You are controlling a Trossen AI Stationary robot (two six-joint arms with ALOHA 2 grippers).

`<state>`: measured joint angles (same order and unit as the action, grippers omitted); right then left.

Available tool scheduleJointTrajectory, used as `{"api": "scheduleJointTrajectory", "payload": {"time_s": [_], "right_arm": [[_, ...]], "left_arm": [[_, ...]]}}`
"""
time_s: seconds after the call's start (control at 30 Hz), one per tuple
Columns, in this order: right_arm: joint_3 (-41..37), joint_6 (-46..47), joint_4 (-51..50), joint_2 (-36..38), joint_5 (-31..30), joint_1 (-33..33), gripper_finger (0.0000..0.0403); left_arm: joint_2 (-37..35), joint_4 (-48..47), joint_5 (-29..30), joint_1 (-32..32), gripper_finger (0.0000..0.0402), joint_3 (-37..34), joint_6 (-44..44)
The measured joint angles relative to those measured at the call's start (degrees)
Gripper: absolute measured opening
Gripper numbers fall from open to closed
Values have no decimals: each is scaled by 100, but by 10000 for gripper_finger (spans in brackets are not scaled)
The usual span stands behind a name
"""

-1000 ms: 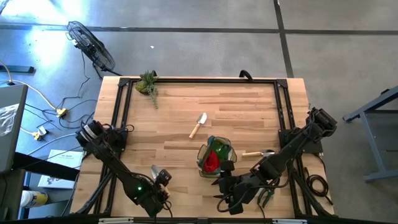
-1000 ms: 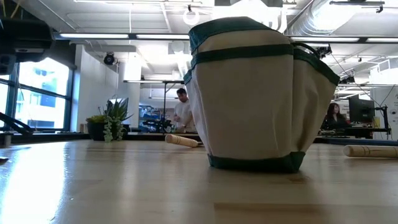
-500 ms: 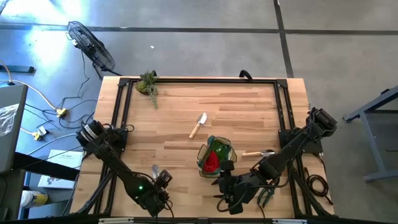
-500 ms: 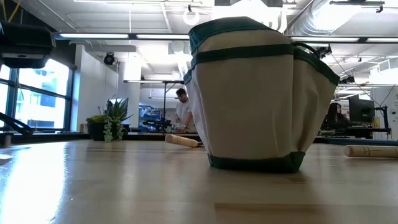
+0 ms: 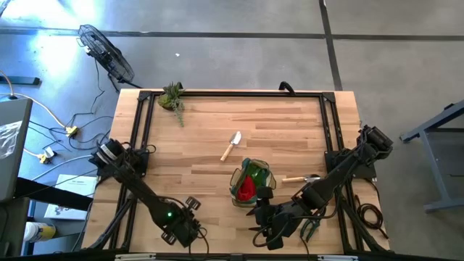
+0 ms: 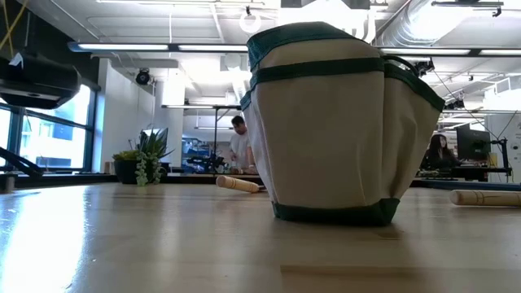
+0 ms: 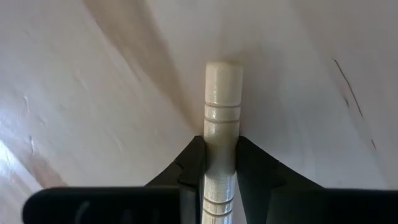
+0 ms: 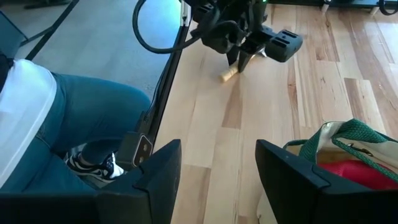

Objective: Pick & Place Garden tools in Gardening bag
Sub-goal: Put the bottom left trowel into the light brown gardening bag

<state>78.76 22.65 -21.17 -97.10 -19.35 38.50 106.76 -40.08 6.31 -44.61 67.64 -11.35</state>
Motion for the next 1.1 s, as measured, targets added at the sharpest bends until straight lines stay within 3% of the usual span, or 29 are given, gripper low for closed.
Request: {"api": "scheduleJointTrajectory", "payload": {"time_s": [0.23,0.43,0.53,0.67,0.8,0.93,1.0,1.1], "right_arm": [[0,0,0,2,2,0,197],[-2,-16,42,2,0,0,197],[-2,-54,169,2,0,12,197],[-2,-294,476,2,26,94,197],[-2,-504,701,4,113,257,197],[-2,-638,862,4,130,425,197],[-2,-690,978,4,130,480,197],[-2,-810,1182,4,130,539,197]], "left_arm": [[-176,-959,162,-1,54,68,-839],[-470,-2257,373,-15,54,696,-1210],[-746,-2424,822,-90,54,1120,-1251],[-1303,-2341,1910,-353,54,1428,-1109],[-2173,-1555,3500,-817,54,1059,-969],[-3073,132,4576,-1168,54,57,-407],[-3511,1415,4847,-1241,54,-659,103],[-4064,3821,4798,-1199,54,-2001,1106]]}}
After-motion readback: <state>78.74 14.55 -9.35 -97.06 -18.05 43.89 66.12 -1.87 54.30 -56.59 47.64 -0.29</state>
